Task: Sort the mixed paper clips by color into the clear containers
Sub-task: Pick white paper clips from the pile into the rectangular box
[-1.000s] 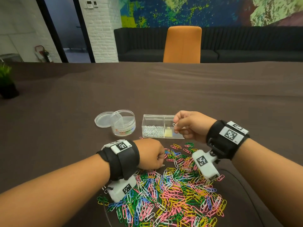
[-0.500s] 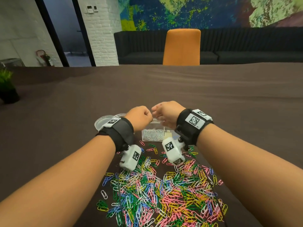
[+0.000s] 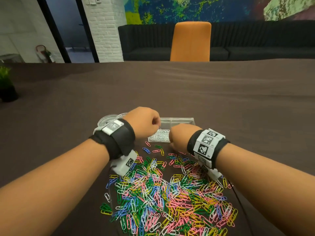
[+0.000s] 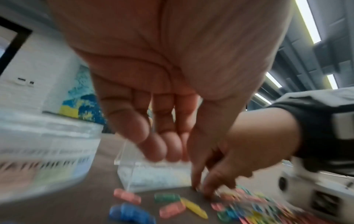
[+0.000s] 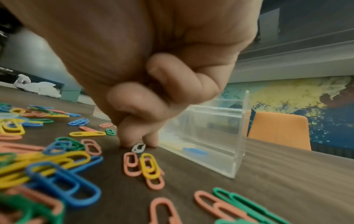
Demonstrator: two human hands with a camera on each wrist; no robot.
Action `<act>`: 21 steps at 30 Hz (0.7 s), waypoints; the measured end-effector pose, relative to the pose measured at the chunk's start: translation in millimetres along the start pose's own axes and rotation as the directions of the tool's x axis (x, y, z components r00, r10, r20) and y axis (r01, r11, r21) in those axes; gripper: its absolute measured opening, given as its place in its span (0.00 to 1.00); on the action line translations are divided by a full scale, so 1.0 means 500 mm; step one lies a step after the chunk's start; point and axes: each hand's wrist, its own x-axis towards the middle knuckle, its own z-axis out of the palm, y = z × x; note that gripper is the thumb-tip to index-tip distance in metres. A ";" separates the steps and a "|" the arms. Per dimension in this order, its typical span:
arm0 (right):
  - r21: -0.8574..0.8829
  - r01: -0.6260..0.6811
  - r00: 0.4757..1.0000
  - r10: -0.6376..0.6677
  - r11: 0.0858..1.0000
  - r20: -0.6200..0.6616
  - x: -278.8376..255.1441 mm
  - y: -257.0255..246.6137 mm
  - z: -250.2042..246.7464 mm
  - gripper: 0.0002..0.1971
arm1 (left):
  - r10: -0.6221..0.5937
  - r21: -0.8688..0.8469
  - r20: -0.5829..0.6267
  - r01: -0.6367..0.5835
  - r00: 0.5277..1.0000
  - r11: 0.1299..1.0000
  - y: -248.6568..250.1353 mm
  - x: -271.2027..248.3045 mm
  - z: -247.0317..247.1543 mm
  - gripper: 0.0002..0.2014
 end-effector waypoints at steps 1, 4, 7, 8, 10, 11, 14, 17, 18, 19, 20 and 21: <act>-0.056 -0.008 1.000 0.009 0.998 0.016 0.005 -0.004 0.002 0.08 | 0.005 0.021 0.037 -0.006 0.999 1.000 -0.002 -0.016 0.008 0.06; -0.121 0.001 1.000 0.000 0.993 0.006 0.008 -0.011 0.004 0.13 | -0.045 0.089 0.332 0.016 0.942 0.996 -0.006 -0.059 0.044 0.08; -0.133 0.022 1.000 -0.021 0.991 0.005 0.006 -0.011 0.004 0.07 | -0.090 0.108 0.429 0.048 0.899 0.993 -0.016 -0.076 0.071 0.17; -0.114 0.026 1.000 -0.025 0.993 0.007 0.004 -0.009 0.006 0.05 | -0.084 0.084 0.424 0.053 0.902 0.995 -0.022 -0.078 0.075 0.16; -0.059 0.052 0.999 -0.053 0.997 -0.014 -0.006 -0.002 0.011 0.05 | -0.059 0.020 0.423 0.055 0.904 0.998 -0.034 -0.078 0.076 0.11; -0.014 0.071 0.997 -0.072 0.997 -0.042 -0.013 0.004 0.014 0.05 | -0.050 -0.009 0.419 0.059 0.907 0.998 -0.040 -0.079 0.075 0.08; 0.179 0.145 0.985 -0.126 0.973 -0.117 -0.038 0.015 0.019 0.03 | -0.048 -0.099 0.375 0.091 0.926 0.991 -0.055 -0.082 0.069 0.04; 0.376 0.172 0.983 -0.137 0.911 -0.118 -0.059 0.010 0.015 0.06 | -0.060 -0.139 0.363 0.118 0.930 0.983 -0.065 -0.084 0.061 0.03; 0.402 0.191 0.981 -0.161 0.895 -0.107 -0.062 0.001 0.013 0.08 | -0.063 -0.142 0.364 0.122 0.929 0.982 -0.068 -0.084 0.058 0.03; 0.408 0.210 0.978 -0.188 0.889 -0.092 -0.062 -0.010 0.013 0.10 | -0.064 -0.143 0.361 0.123 0.930 0.982 -0.070 -0.084 0.055 0.02; 0.401 0.229 0.973 -0.214 0.887 -0.080 -0.059 -0.022 0.014 0.10 | -0.067 -0.150 0.353 0.127 0.933 0.981 -0.072 -0.086 0.053 0.02; 0.383 0.249 0.968 -0.239 0.890 -0.076 -0.054 -0.034 0.016 0.08 | -0.075 -0.161 0.343 0.137 0.936 0.977 -0.074 -0.087 0.051 0.02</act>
